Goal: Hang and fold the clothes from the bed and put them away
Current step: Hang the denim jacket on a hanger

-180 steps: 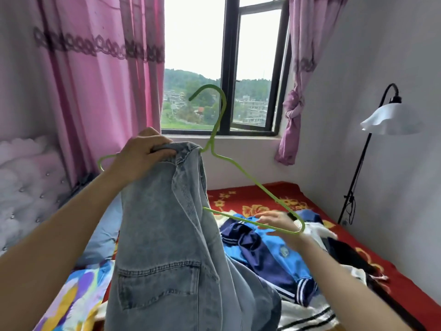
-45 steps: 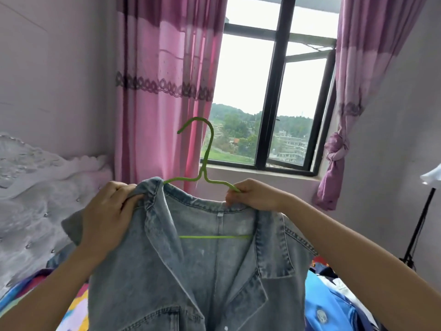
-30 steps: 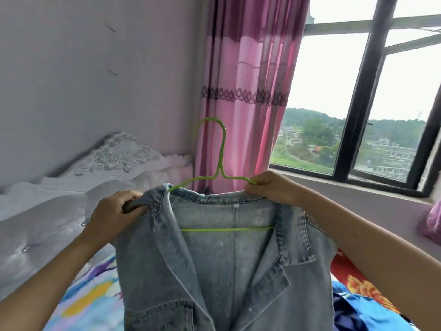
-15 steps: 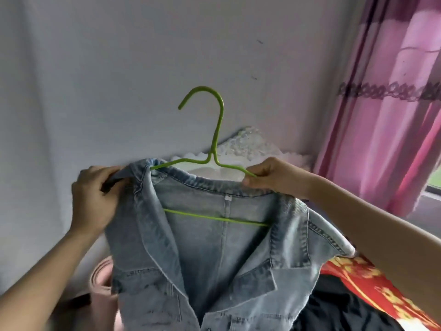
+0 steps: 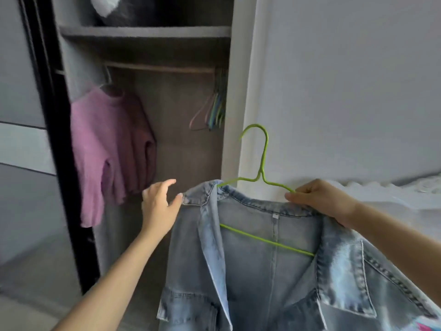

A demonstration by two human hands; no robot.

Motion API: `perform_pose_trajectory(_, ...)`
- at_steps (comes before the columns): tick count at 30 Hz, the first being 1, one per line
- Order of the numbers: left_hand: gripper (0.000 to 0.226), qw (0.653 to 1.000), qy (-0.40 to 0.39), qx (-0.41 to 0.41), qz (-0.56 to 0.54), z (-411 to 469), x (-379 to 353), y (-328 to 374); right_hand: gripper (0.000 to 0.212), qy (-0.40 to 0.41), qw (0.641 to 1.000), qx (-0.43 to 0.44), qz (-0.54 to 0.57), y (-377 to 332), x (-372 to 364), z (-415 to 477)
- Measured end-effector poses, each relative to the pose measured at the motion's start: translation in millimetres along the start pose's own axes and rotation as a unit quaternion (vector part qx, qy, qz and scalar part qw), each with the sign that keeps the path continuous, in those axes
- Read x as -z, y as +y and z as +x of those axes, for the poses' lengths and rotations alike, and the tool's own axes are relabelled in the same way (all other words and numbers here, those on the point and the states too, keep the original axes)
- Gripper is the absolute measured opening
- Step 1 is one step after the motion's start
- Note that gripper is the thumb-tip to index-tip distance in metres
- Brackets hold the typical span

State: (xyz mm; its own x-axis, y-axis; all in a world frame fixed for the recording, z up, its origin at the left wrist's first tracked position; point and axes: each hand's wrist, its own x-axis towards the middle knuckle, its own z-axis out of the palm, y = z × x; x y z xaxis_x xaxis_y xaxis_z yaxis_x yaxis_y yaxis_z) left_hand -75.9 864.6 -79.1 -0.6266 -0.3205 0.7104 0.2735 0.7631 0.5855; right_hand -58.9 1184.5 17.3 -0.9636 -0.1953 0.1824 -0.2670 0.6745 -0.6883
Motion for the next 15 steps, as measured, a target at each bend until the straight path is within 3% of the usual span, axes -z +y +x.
perform_pose_trajectory(8,0.032,0.992,0.029,0.020,0.120,59.5,120.7,-134.3,0.046,0.045,0.994,-0.084,0.059,-84.6,-143.0,78.4)
perform_pose_trajectory(15,0.032,0.988,0.045,0.052,0.141,96.7,170.0,-201.9,0.042,0.058,0.967,-0.095,0.229,-162.7,-200.6,133.5)
